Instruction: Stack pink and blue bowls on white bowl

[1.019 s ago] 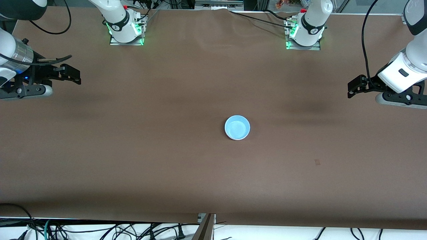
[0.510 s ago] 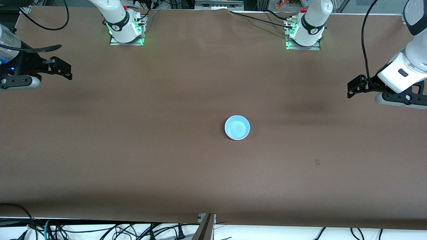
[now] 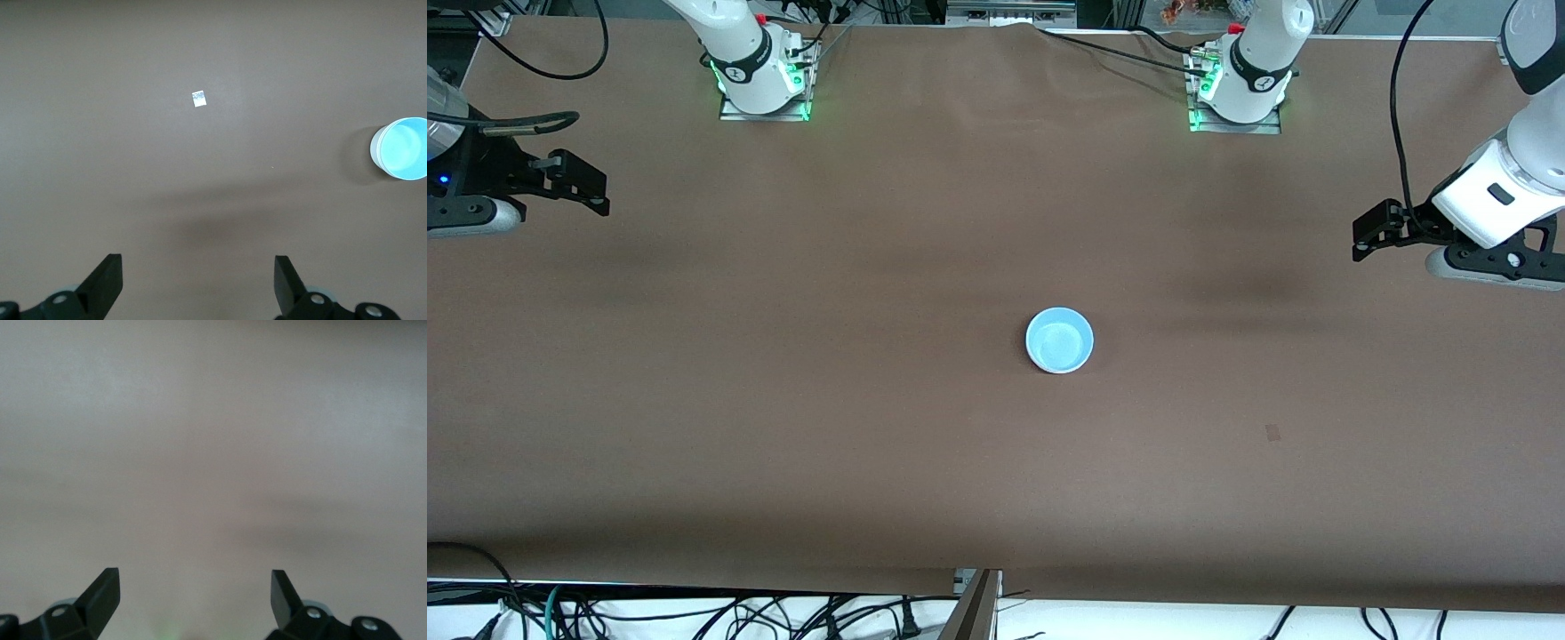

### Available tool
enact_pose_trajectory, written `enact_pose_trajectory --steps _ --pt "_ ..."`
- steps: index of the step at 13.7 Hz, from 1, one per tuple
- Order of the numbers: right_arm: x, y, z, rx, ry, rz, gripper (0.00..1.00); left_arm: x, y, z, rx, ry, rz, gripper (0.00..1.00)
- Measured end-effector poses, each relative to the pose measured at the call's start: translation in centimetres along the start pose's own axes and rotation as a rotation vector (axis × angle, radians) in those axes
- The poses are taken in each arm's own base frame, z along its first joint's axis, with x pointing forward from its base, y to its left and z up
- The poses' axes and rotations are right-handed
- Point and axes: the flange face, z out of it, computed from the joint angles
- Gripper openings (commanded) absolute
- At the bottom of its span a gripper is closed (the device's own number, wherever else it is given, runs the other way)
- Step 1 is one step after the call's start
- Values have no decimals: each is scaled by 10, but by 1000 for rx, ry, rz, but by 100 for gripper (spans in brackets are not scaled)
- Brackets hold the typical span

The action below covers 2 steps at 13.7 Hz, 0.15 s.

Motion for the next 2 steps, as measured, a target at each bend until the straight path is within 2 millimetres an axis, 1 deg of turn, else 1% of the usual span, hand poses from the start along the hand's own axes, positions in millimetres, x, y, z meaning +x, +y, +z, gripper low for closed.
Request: enact_pose_trajectory --steps 2 --pt "0 -1 0 -1 -1 -2 100 0 0 0 0 -2 0 100"
